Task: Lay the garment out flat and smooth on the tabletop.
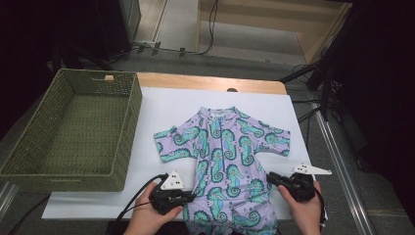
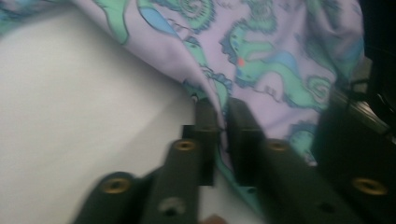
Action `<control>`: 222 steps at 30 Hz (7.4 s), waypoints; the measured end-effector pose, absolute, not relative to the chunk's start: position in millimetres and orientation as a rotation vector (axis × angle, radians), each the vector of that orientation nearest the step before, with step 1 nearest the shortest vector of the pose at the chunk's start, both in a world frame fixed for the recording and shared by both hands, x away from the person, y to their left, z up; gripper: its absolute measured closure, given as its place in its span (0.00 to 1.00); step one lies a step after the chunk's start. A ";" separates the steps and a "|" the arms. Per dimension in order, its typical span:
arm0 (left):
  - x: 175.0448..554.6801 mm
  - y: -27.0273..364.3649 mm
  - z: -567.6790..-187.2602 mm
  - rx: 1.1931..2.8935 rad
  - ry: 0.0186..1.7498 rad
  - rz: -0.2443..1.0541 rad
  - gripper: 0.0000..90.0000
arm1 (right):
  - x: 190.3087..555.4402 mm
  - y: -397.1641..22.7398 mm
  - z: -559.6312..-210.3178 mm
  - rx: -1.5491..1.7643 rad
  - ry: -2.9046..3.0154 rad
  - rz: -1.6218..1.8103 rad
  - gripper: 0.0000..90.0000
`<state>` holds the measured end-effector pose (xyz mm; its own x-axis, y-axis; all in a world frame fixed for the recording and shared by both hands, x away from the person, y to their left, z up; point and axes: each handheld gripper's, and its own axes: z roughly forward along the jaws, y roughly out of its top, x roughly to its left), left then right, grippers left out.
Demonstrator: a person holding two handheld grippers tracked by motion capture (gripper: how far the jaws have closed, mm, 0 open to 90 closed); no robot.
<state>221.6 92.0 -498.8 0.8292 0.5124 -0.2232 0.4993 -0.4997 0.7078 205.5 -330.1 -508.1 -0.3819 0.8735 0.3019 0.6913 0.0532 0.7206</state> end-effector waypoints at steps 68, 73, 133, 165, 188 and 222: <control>330.6 77.9 -482.7 2.130 0.956 0.310 0.61 | 272.3 -336.6 -500.3 1.404 2.093 1.060 0.69; 344.2 79.7 -495.5 2.170 0.992 0.296 0.59 | 303.3 -329.0 -512.6 1.403 2.157 1.041 0.63; 497.9 61.6 -492.3 2.013 1.305 0.329 0.93 | 450.0 -322.1 -493.4 1.568 1.996 0.893 0.83; 414.5 110.8 -505.3 1.972 1.381 0.524 0.92 | 344.4 -391.1 -524.8 1.756 1.872 0.883 0.94; 384.8 120.4 -508.6 1.979 1.312 0.547 0.95 | 374.6 -412.4 -527.6 1.784 1.762 0.824 0.80; 365.9 115.9 -502.4 2.014 1.206 0.494 0.75 | 258.5 -327.1 -522.6 1.569 2.091 1.113 0.75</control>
<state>365.9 115.9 -502.4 0.4874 0.8723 -0.0397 0.5938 -0.2977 0.7475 258.5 -327.1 -522.6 -0.3588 0.9105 0.2053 0.6787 0.1035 0.7271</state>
